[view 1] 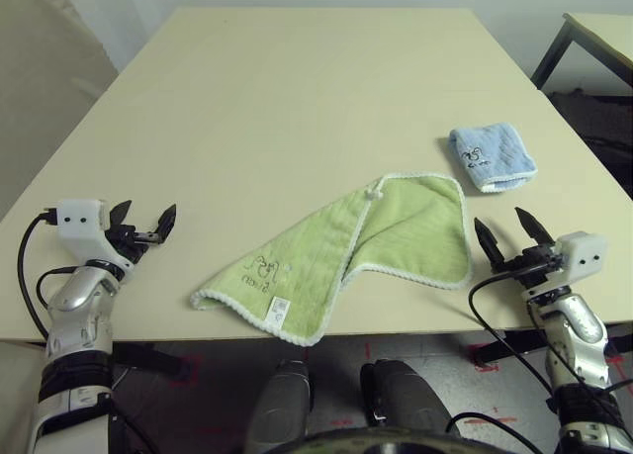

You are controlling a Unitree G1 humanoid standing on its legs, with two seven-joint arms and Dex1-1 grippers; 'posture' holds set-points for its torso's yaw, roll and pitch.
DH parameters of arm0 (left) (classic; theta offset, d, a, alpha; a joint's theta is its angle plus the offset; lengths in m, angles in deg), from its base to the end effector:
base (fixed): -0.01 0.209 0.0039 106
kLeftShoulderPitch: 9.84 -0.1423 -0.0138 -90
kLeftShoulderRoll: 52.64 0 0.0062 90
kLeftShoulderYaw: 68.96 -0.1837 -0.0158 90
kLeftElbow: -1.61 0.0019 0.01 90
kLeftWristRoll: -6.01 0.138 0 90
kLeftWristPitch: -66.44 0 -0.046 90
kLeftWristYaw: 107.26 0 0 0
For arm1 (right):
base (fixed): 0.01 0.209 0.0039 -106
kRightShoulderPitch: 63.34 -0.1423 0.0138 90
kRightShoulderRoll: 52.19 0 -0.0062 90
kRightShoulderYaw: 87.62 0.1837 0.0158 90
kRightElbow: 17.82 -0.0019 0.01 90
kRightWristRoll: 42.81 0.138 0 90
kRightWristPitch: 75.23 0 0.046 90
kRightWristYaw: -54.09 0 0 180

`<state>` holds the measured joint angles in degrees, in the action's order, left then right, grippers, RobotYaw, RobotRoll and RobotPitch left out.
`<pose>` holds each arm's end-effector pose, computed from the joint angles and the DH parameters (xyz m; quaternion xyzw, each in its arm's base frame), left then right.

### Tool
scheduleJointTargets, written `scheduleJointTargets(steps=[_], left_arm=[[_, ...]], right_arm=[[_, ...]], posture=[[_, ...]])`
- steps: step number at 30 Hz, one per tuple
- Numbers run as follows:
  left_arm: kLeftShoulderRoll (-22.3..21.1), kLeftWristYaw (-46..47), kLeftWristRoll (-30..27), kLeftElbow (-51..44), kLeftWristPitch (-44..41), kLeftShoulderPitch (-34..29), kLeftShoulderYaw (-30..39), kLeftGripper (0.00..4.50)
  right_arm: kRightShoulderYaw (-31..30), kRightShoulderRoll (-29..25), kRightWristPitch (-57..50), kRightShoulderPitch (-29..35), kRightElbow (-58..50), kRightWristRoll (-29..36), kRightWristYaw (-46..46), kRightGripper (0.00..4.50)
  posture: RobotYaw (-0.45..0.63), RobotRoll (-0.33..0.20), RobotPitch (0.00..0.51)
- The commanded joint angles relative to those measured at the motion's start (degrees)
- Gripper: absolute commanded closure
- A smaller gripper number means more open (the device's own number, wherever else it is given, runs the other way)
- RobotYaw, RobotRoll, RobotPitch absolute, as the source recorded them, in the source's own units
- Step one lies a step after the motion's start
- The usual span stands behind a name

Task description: Fold the towel and set it aside.

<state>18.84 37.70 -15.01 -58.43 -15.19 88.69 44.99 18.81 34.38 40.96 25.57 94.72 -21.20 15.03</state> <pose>0.1960 0.3575 0.0759 0.0594 0.0095 -0.0262 0.9978 0.1833 -0.2845 0.0303 -0.0314 -0.0950 0.1356 0.9857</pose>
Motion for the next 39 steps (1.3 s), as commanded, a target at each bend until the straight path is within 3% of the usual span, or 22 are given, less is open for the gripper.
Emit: scheduleJointTargets(steps=[1, 4, 9, 11, 18, 22, 25, 31, 39], left_arm=[[-1.01, -9.26, -5.97, -6.07, -3.76, -0.85, 0.04, 0.00], [-4.28, -20.30, -11.84, -12.47, -10.34, -2.18, -0.86, 0.00], [-9.88, -29.84, -14.92, -14.80, -16.00, -1.27, -0.81, 0.00], [-11.67, -33.33, -14.55, -15.60, -16.30, -1.21, -1.67, 0.00], [-16.12, -41.38, -8.95, -17.52, -12.97, -1.67, -7.40, 0.00], [-15.69, -41.58, -8.08, -17.46, -12.10, -0.58, -8.17, 0.00], [-15.37, -41.53, -7.59, -17.73, -11.50, -0.29, -8.54, 0.00], [-14.76, -40.85, -7.41, -19.83, -10.93, -1.61, -7.98, 0.00], [-14.83, -40.52, -7.15, -21.53, -9.99, -2.34, -7.93, 0.00]], right_arm=[[-1.53, -0.54, -0.25, 0.52, -1.50, -1.40, -0.67, 0.03], [-3.12, -1.65, -1.84, 1.65, -4.94, -1.93, -1.78, 0.03], [-2.80, -3.89, -12.79, 3.26, -12.98, 3.07, -2.21, 0.03], [-2.74, -4.94, -18.50, 3.32, -17.61, 4.92, -1.26, 0.03], [-5.32, -9.64, -42.51, -0.65, -31.37, -0.35, 11.83, 0.03], [-9.64, -14.78, -54.97, -6.68, -31.41, -3.13, 11.48, 0.03], [-13.27, -18.14, -63.63, -11.54, -30.36, -1.66, 6.98, 0.03], [-15.71, -17.79, -75.88, -19.70, -26.11, 0.54, 4.14, 0.03], [-17.31, -15.19, -75.82, -27.10, -15.48, -4.11, 6.96, 0.03]], posture=[[0.05, 0.000, 0.103], [0.06, 0.000, 0.104], [0.05, 0.000, 0.104], [0.04, 0.000, 0.103], [0.03, 0.000, 0.104], [0.03, 0.000, 0.101], [0.05, 0.000, 0.099], [0.06, 0.000, 0.097], [0.08, 0.000, 0.092]])
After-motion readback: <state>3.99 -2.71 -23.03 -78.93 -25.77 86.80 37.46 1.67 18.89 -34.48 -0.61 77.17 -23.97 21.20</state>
